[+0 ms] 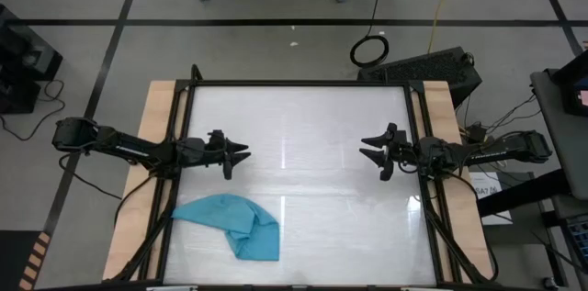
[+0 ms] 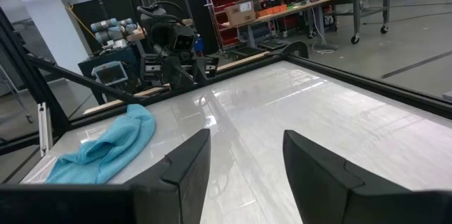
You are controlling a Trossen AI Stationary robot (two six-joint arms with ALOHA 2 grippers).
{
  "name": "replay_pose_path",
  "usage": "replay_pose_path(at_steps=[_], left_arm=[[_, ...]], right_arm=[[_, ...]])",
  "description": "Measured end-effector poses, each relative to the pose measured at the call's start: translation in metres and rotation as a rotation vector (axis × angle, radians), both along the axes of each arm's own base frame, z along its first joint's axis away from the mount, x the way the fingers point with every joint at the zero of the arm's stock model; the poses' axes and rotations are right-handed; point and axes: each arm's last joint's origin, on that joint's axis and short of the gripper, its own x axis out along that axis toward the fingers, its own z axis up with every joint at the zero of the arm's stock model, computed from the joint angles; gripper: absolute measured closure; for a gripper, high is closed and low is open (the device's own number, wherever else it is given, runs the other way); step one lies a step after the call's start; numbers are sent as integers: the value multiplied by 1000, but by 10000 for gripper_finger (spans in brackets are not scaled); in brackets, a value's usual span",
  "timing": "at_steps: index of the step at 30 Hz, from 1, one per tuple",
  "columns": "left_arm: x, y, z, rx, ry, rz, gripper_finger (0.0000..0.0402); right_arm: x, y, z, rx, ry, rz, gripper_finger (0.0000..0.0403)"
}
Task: Roll towel
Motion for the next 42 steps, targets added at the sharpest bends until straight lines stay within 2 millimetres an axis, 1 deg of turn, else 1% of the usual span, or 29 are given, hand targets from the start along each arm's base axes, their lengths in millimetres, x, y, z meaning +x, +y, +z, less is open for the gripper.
replay_pose_path(at_steps=[37,42], left_arm=[[0,0,0,0,0,0,249],[0,0,0,0,0,0,249]], right_arm=[[0,0,0,1,-1,0,234],[0,0,1,88,-28,-2,234]])
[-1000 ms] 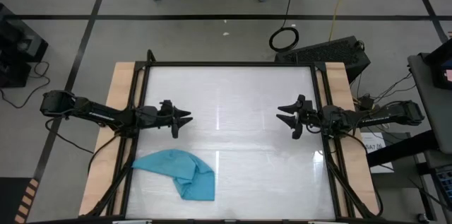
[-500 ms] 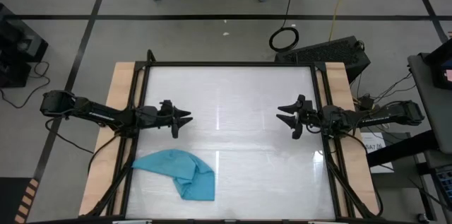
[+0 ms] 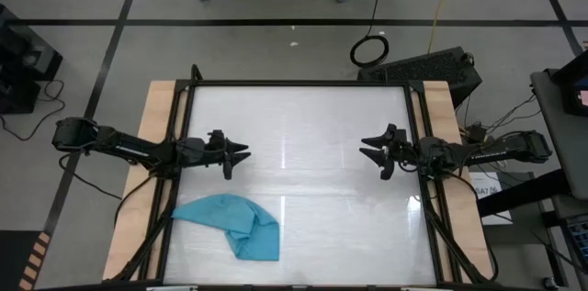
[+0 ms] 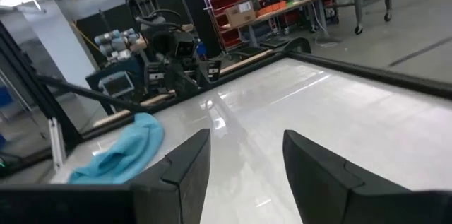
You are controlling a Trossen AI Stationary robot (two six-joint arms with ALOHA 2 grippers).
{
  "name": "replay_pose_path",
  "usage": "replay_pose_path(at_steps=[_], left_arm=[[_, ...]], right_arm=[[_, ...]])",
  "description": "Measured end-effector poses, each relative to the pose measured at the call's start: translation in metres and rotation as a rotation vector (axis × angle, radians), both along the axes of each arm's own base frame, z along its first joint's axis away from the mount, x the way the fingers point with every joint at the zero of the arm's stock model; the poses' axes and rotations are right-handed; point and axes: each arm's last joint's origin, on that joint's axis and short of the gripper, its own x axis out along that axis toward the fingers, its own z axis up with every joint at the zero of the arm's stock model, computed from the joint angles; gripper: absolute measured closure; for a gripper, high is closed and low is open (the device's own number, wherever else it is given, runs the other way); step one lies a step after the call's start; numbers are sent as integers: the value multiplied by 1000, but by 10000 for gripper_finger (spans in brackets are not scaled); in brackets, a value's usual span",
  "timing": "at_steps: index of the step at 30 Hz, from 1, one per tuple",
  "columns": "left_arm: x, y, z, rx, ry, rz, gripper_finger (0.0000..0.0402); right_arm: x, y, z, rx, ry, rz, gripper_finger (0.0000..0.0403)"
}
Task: Roll towel
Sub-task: Fold the light blue towel
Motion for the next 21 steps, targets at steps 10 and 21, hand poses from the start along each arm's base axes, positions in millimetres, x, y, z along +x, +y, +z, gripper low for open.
replay_pose_path(at_steps=[10,21], left_arm=[[0,0,0,0,0,0,249],[0,0,0,0,0,0,249]], right_arm=[[1,2,-2,76,4,76,234],[16,7,56,-106,-164,117,142]])
